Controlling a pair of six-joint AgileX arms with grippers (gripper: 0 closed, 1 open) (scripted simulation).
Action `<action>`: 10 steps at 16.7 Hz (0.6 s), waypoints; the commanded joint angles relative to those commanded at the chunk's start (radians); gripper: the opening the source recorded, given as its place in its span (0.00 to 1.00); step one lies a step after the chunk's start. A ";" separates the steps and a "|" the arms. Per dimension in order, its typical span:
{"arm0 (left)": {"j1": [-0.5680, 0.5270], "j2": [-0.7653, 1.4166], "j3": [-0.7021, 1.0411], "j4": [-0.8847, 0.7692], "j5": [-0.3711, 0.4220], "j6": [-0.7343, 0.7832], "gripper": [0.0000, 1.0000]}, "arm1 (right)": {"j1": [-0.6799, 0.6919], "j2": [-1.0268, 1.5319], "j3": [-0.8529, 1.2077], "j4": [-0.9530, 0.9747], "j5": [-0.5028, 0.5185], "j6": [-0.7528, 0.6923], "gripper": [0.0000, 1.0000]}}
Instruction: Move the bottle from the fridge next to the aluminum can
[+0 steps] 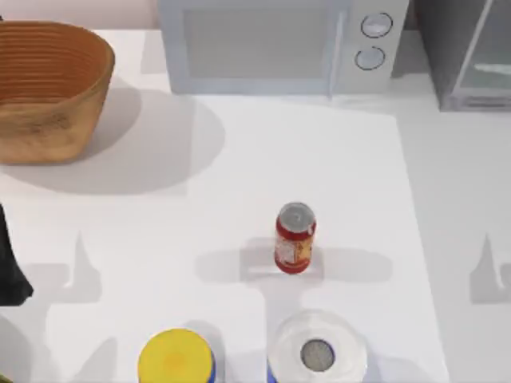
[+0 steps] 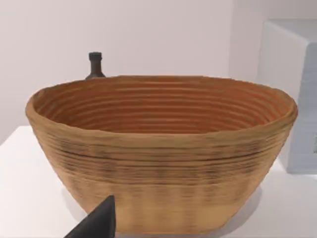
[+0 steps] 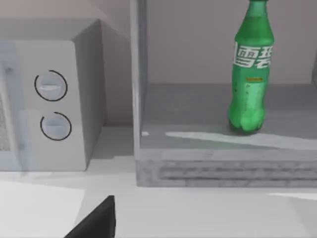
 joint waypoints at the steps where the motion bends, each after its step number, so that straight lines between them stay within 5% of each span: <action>1: 0.000 0.000 0.000 0.000 0.000 0.000 1.00 | 0.000 0.000 0.000 0.000 0.000 0.000 1.00; 10: 0.000 0.000 0.000 0.000 0.000 0.000 1.00 | -0.053 0.379 0.223 0.254 -0.035 0.005 1.00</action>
